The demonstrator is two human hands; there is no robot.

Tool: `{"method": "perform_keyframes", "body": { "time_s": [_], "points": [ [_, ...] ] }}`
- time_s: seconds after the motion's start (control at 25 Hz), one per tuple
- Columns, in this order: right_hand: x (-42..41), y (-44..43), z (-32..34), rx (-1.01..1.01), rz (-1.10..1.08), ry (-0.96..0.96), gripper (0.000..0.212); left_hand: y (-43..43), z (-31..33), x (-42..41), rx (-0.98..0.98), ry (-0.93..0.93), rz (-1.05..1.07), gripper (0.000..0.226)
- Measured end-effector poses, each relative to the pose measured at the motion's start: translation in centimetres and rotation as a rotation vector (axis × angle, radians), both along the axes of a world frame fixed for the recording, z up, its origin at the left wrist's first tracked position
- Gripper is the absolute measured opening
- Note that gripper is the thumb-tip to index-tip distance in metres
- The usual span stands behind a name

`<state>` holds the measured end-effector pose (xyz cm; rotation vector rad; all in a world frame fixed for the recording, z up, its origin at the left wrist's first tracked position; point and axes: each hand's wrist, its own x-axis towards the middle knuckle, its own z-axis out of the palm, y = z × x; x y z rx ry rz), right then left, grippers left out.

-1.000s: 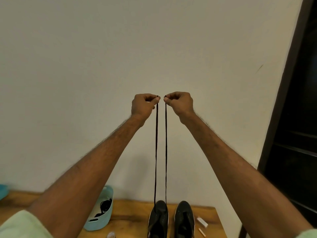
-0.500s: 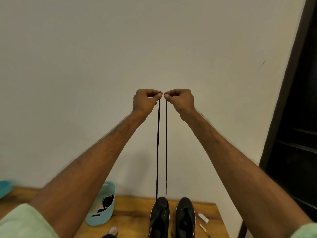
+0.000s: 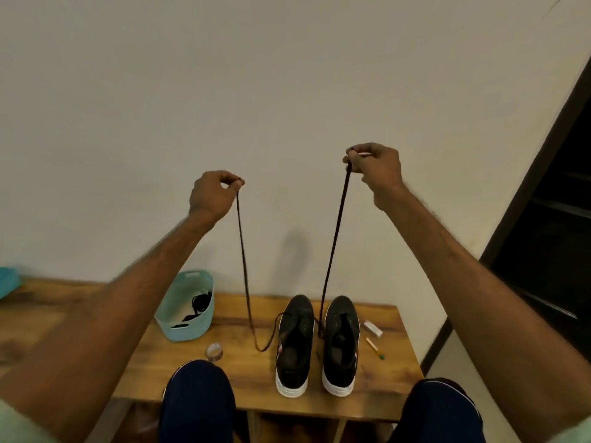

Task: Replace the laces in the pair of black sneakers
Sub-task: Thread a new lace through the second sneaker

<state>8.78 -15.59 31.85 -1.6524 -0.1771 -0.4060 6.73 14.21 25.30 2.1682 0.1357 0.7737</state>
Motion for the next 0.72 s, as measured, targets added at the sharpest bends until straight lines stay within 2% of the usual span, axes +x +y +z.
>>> {"method": "perform_keyframes", "body": {
  "time_s": [0.16,0.24,0.4,0.64,0.72],
  "points": [
    [0.5,-1.9,-10.2,0.071,0.027,0.172,0.014,0.5,-10.7,0.8,0.026,0.220,0.036,0.014],
    [0.6,-2.6,-15.7,0.040,0.046,0.258,0.014,-0.7,-15.6,0.8,0.031,0.321,-0.021,0.013],
    [0.9,-2.7,-24.9,-0.037,0.103,0.374,0.016,-4.0,-23.8,1.1,0.163,0.511,-0.139,0.016],
    [2.8,-1.9,-32.9,-0.192,0.108,0.495,0.014,-5.9,-30.4,2.3,0.450,0.772,-0.193,0.023],
    [3.5,-0.9,-33.6,-0.279,0.108,0.465,0.012,-6.7,-30.5,2.7,0.421,0.820,-0.245,0.029]
  ]
}}
